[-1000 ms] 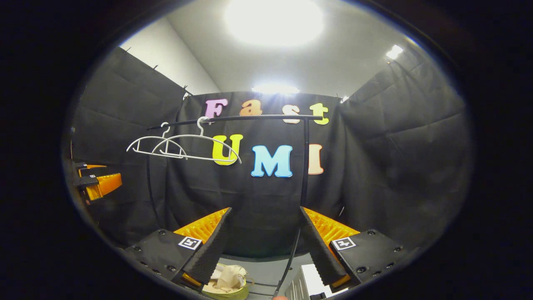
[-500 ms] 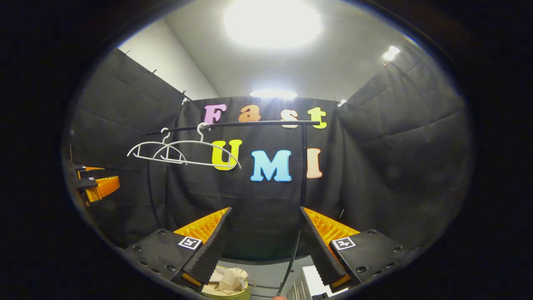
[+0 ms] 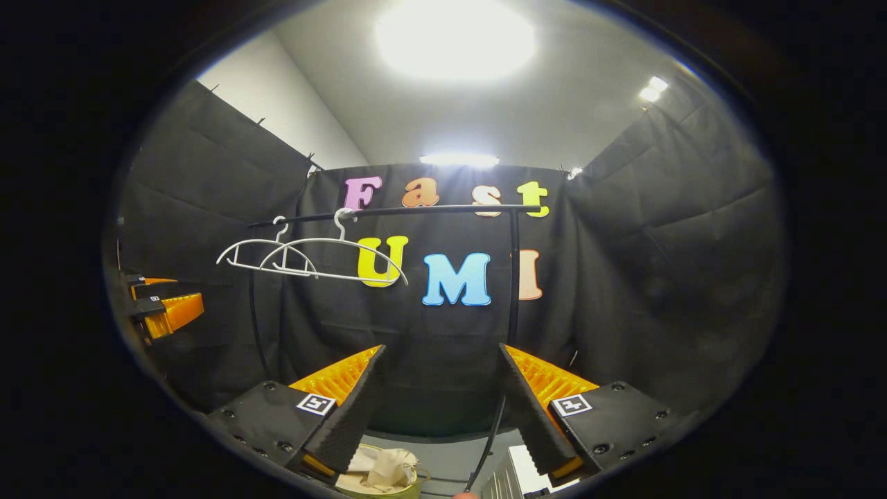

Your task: Grasp the clothes on the hanger with both hands and then place them into the laundry hamper below.

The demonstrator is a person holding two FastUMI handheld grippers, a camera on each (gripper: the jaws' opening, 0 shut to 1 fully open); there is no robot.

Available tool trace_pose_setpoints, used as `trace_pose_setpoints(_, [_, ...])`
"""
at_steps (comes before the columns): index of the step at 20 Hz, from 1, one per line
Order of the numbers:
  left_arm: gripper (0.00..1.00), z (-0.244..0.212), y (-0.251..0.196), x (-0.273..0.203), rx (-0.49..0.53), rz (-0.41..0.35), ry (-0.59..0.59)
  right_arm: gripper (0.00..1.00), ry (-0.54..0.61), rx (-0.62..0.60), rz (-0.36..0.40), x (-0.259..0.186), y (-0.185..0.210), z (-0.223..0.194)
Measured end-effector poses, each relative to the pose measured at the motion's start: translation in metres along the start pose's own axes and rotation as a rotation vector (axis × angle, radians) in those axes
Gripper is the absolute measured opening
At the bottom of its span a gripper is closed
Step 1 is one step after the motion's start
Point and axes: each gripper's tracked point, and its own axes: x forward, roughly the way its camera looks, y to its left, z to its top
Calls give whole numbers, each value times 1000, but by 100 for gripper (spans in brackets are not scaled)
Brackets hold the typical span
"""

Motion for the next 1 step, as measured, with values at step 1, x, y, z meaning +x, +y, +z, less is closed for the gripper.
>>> trace_pose_setpoints(1, [89,0,0,2,1,0,-2,97,-4,0,1,0,0,1])
